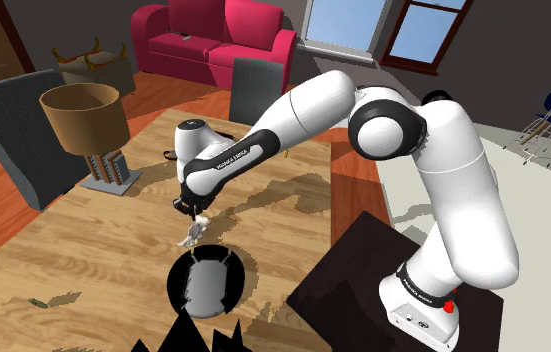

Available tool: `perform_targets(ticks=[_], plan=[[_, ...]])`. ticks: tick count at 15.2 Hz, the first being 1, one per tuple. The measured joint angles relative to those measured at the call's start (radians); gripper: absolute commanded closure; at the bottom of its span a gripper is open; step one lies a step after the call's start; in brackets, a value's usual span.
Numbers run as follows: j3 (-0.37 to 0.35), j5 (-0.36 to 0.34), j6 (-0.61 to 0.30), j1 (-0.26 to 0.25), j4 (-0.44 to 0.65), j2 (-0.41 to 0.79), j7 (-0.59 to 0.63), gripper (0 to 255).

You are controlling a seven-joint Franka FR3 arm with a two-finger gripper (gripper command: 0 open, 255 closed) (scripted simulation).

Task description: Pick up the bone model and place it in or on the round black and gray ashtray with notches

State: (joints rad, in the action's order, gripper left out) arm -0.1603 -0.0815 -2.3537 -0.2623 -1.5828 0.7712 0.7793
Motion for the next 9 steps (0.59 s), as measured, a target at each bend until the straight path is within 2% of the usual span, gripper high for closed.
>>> perform_targets(ticks=[9], plan=[[-0.006,0.007,0.049,0.005,-0.005,-0.054,-0.002,255]])
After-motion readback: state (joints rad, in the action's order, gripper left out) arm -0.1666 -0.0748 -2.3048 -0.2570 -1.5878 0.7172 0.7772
